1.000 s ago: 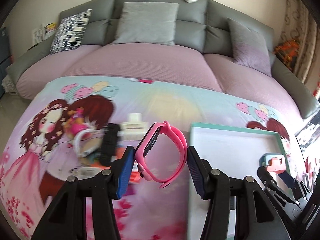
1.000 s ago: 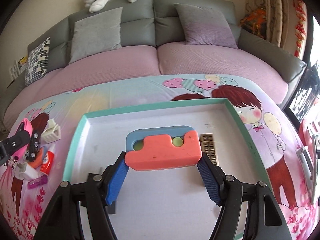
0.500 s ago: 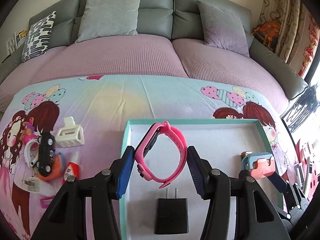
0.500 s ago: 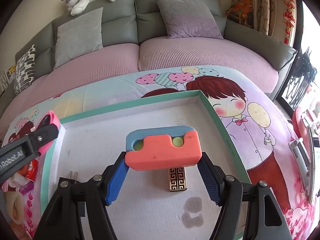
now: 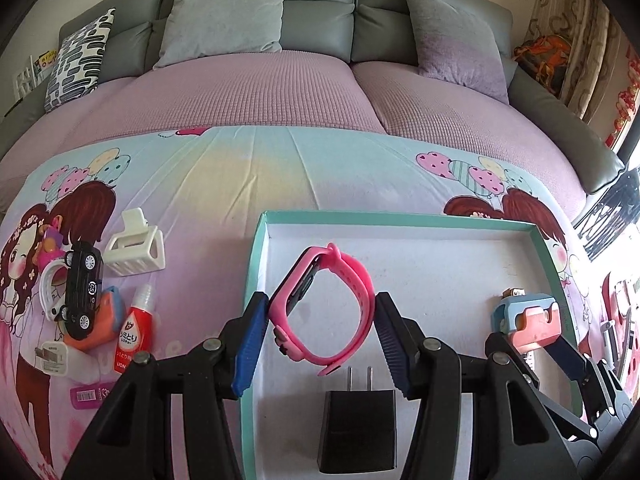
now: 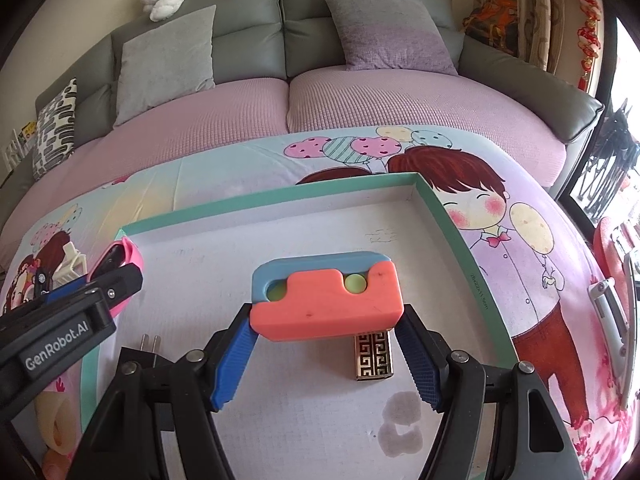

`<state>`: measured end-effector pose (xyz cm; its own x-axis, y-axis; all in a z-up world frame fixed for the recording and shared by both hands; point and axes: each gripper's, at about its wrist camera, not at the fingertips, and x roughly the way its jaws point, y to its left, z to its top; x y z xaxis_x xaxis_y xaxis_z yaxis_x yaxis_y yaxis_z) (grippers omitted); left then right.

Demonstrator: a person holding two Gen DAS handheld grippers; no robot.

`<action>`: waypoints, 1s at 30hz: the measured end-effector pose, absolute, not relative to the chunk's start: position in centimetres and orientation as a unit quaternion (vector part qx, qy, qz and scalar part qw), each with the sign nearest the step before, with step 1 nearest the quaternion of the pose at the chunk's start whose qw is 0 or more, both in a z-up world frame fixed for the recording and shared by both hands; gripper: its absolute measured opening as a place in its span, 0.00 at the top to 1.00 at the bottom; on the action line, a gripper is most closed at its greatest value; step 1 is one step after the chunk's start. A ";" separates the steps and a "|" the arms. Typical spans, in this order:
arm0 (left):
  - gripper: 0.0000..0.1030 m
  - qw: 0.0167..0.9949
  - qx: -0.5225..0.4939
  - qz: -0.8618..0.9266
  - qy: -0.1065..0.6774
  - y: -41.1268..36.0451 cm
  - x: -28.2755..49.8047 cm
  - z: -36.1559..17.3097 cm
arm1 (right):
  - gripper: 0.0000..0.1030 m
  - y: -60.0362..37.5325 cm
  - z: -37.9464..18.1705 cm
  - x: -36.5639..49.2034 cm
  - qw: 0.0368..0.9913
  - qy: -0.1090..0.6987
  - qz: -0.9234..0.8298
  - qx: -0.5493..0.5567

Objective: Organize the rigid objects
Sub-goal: 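Carry the watch band and foam block into the tray and release both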

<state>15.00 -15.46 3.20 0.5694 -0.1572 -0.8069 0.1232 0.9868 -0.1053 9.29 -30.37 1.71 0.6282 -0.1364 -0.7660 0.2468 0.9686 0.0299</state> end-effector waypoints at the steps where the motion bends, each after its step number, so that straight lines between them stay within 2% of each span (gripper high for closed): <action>1: 0.46 0.885 -0.018 -0.079 0.458 -15.6 15.1 3.1 | 0.30 -30.2 1.6 9.4 0.899 0.420 -0.105 0.065; 14: 0.45 0.876 -0.010 -0.073 0.476 -15.8 15.4 1.8 | 0.29 -29.7 0.8 9.9 0.894 0.433 -0.100 0.052; 16: 0.39 0.877 -0.010 -0.072 0.474 -15.8 15.4 2.0 | 0.29 -29.7 0.8 9.9 0.894 0.434 -0.100 0.053; 21: 0.35 0.877 -0.013 -0.073 0.474 -15.5 15.2 2.3 | 0.29 -29.8 0.7 10.0 0.892 0.436 -0.110 0.045; 25: 0.24 0.882 -0.002 -0.072 0.465 -15.7 14.7 3.2 | 0.29 -29.9 0.6 10.0 0.890 0.438 -0.120 0.034; 30: 0.24 0.890 0.002 -0.065 0.451 -15.4 14.3 4.3 | 0.27 -29.9 1.1 9.8 0.895 0.429 -0.118 0.037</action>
